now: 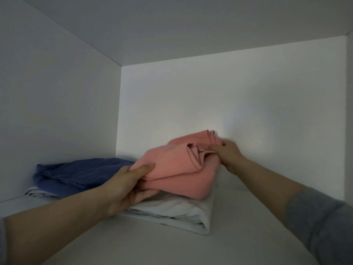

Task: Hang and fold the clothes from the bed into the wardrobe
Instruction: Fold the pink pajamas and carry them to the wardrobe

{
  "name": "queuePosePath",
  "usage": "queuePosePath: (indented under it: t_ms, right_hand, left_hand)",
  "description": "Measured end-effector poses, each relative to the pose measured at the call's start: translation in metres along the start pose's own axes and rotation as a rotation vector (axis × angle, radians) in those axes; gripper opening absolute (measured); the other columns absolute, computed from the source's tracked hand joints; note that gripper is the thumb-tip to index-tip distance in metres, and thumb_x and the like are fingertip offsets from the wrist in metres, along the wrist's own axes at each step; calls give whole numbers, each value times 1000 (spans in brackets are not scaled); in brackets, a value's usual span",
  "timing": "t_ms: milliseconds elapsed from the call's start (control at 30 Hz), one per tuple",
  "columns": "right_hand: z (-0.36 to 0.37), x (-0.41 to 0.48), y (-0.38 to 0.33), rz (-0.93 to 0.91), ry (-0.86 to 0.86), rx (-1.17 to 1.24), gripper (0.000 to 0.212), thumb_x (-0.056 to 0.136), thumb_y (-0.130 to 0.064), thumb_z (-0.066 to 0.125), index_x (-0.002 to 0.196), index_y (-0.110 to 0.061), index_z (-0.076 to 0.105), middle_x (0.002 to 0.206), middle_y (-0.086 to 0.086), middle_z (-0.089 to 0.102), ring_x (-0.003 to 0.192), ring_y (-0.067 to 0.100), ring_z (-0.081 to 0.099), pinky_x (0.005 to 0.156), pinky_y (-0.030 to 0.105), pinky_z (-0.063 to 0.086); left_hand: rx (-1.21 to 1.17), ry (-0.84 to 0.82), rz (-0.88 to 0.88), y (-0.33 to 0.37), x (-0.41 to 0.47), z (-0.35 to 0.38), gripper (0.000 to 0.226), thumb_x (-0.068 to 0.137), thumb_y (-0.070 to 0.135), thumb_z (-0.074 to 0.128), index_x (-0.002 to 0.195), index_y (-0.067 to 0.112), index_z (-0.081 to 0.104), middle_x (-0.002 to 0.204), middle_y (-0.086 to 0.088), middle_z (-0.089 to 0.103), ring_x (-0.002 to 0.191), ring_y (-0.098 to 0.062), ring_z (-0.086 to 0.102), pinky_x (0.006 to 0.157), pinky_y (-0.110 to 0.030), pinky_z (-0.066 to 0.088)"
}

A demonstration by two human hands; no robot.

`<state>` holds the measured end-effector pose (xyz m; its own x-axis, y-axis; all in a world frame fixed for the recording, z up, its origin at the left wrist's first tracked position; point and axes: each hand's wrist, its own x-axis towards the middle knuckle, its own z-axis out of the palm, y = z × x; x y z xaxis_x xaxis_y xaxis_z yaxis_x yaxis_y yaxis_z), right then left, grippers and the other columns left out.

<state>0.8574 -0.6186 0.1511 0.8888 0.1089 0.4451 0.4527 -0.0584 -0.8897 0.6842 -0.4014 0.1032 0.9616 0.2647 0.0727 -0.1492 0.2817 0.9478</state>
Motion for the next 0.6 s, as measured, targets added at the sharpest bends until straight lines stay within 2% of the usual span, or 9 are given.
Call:
queuePosePath:
  t_ms: [67,100,167,200,233,300,367,467,600]
  right_hand:
    - [4,-4,15,95,-78,-104,12,86,-15,71,87,-3,68,87,15,66,82,28,62,72,37,54]
    - [7,-8,25,182,-120,-144,20,90,-24,68,81,-6,66,81,11,63,78,26,59,66,35,51]
    - [8,-14,37,293,-182,-137,24,92,-29,64,86,-6,64,79,7,61,76,21,59,61,32,53]
    - [6,-14,36,297,-206,-125,21,92,-27,65,87,-7,63,80,7,62,73,18,60,57,29,55]
    - [3,-13,32,294,-226,-119,20,91,-27,66,87,-8,62,80,6,63,70,16,60,55,27,56]
    - [-4,-10,20,295,-233,-135,22,88,-30,69,91,-9,62,86,6,64,77,16,61,68,29,55]
    - [-10,-12,11,261,-202,-200,29,84,-37,71,99,-14,62,95,1,62,93,19,56,85,35,48]
    - [-17,-23,1,200,-189,-175,30,86,-36,71,105,-14,62,105,2,59,106,21,53,91,40,46]
    - [-21,-57,-6,174,-66,-229,20,88,-24,68,82,-7,59,82,12,60,73,22,59,68,35,56]
  left_hand:
    - [239,4,-13,-2,-4,3,53,82,34,73,124,10,51,126,-15,58,92,-27,72,64,-35,60]
    - [480,52,17,0,-5,2,57,82,43,71,125,11,50,128,-13,57,92,-27,72,68,-36,60]
    - [1118,238,222,12,-3,-6,69,81,57,65,133,16,46,134,-12,49,109,-30,63,89,-40,54]
    - [1331,324,422,20,-3,-10,69,82,59,63,135,18,46,135,-11,48,116,-28,56,96,-37,48]
    - [1392,343,632,28,-5,-11,62,84,56,61,134,20,50,134,-7,50,118,-23,52,98,-32,43]
    - [1332,196,910,37,-9,-4,44,91,47,55,128,24,57,129,4,56,113,-7,49,93,-11,35]
    - [1329,-3,942,35,-5,18,42,96,47,45,132,28,55,133,10,55,113,3,45,88,5,23]
    - [1395,-207,867,20,5,50,50,97,55,38,139,31,46,140,8,51,124,-6,46,97,-9,28]
    - [1572,-350,914,4,14,53,56,81,63,58,130,39,45,119,17,60,106,-8,56,94,-32,45]
